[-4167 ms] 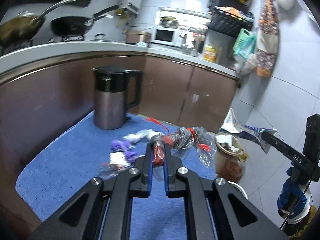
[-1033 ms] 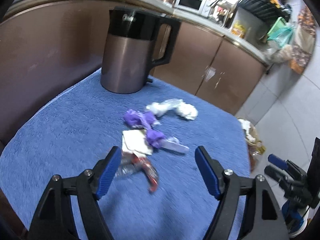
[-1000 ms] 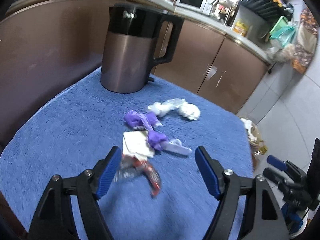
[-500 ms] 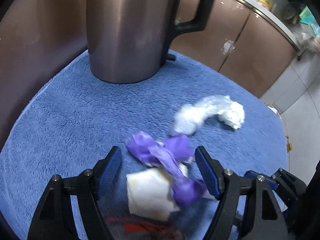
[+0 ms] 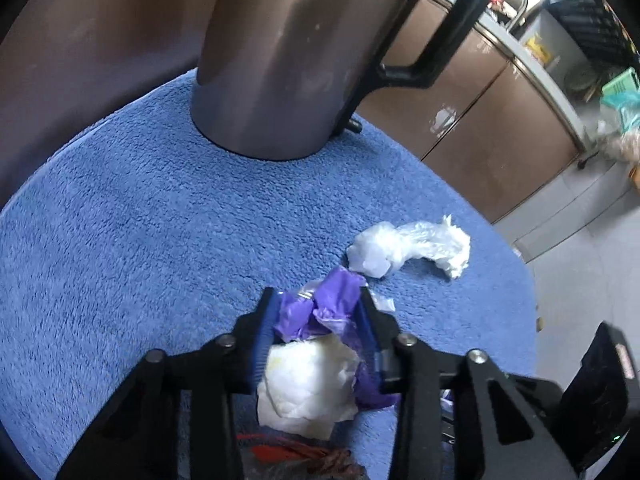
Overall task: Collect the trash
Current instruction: 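Grasp a purple glove with the right tool while the left tool grasps another glove, then lower both held purple gloves over the bin and open both tools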
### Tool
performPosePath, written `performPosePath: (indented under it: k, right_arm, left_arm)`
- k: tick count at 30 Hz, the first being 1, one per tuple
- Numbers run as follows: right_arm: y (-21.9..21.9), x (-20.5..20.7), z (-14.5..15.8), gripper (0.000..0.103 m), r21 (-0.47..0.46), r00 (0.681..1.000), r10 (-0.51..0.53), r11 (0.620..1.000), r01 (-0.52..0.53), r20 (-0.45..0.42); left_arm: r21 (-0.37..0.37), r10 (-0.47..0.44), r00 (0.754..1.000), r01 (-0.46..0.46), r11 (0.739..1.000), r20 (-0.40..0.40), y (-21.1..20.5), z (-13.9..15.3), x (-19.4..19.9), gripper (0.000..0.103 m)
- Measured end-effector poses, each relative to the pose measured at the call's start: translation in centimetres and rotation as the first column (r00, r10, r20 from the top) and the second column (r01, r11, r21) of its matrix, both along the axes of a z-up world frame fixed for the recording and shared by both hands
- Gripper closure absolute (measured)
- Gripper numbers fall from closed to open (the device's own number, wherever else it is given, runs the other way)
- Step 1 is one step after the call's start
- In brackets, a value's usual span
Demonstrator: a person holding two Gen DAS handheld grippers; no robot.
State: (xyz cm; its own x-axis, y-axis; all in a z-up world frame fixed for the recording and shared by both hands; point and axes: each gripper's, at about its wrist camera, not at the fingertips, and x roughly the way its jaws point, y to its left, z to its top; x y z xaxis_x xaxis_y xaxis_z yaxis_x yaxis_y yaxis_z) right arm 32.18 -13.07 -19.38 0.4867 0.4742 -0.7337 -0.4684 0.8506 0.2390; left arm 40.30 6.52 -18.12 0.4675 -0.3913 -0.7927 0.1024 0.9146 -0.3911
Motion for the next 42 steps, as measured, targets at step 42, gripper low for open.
performPosePath:
  k: [42]
  right_arm:
    - [-17.4, -25.7, 14.9, 0.092, 0.145, 0.857, -0.441, 0.898, 0.416, 0.267]
  left_arm:
    - [-0.093, -0.240, 0.895, 0.294, 0.951, 0.376, -7.7, 19.3, -21.1, 0.099]
